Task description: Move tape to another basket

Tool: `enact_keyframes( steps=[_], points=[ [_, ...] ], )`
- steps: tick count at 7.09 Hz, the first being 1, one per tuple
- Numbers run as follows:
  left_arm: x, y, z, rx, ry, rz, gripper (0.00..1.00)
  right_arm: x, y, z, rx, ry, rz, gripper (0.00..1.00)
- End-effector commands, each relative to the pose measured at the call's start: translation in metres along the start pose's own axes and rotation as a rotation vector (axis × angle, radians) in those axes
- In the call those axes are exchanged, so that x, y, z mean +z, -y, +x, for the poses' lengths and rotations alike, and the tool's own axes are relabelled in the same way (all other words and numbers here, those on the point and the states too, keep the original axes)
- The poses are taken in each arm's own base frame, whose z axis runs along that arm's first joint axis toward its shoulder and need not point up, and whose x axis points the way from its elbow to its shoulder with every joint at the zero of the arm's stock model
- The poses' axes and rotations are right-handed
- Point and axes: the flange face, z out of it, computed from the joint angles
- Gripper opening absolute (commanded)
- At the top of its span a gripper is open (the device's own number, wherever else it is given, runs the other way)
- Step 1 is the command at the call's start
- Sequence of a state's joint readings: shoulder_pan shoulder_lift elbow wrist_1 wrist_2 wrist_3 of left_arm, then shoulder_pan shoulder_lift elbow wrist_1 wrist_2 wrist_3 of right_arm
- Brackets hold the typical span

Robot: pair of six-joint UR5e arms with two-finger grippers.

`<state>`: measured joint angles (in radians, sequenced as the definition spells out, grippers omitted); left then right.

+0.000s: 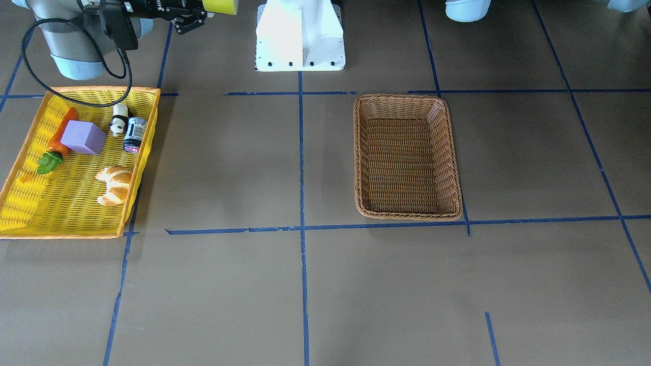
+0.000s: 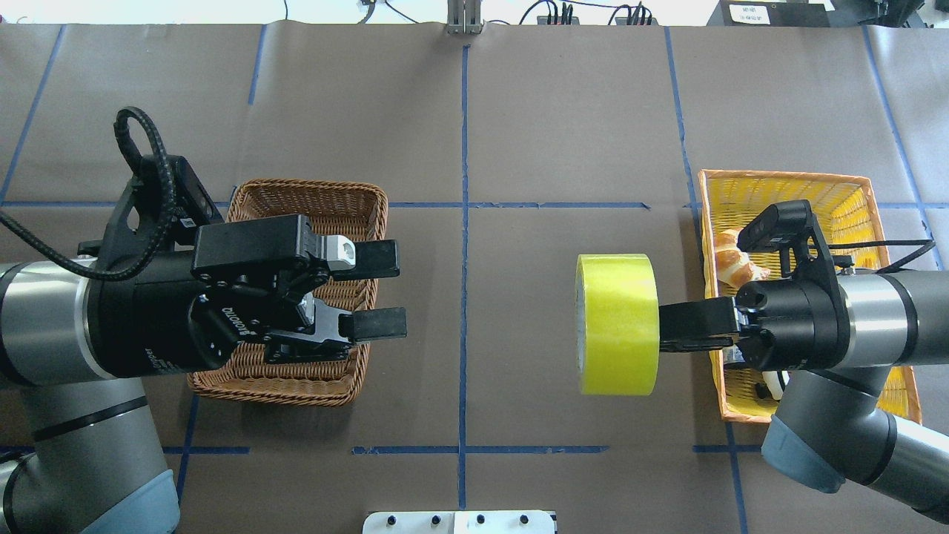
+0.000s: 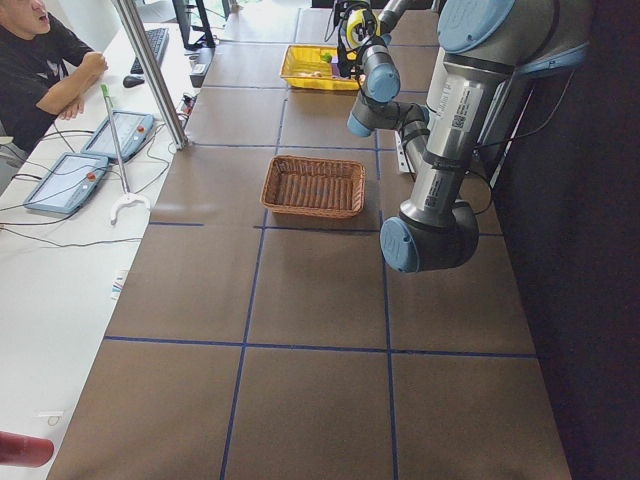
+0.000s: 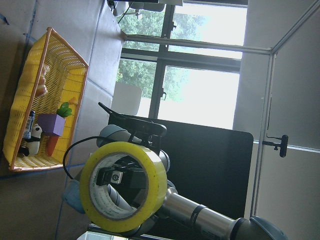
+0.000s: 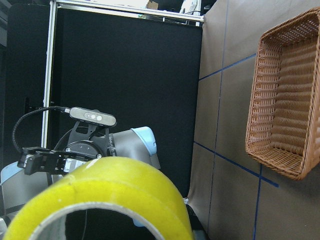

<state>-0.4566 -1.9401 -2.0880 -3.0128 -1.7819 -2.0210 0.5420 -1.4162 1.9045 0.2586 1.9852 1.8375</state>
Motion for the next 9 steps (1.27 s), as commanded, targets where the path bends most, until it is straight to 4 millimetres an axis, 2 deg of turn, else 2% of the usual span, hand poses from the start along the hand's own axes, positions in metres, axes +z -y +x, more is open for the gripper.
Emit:
enact_keyframes(
  steps=[1,4,5,9],
  points=[
    [0.004,-0.004,-0.013,-0.016,-0.021,-0.017,1.00,0.019,-0.009,-0.007,0.014,0.048,-0.016,0.00],
    [0.012,-0.008,-0.018,-0.025,-0.018,-0.029,1.00,0.031,-0.018,-0.002,0.038,0.057,-0.002,0.00],
    [0.017,-0.010,-0.019,-0.030,-0.022,-0.034,1.00,0.045,-0.020,-0.004,0.043,0.078,-0.006,0.00],
    [0.021,-0.012,-0.016,-0.035,-0.028,-0.040,1.00,0.072,-0.031,0.001,0.063,0.056,0.016,0.00]
  ],
)
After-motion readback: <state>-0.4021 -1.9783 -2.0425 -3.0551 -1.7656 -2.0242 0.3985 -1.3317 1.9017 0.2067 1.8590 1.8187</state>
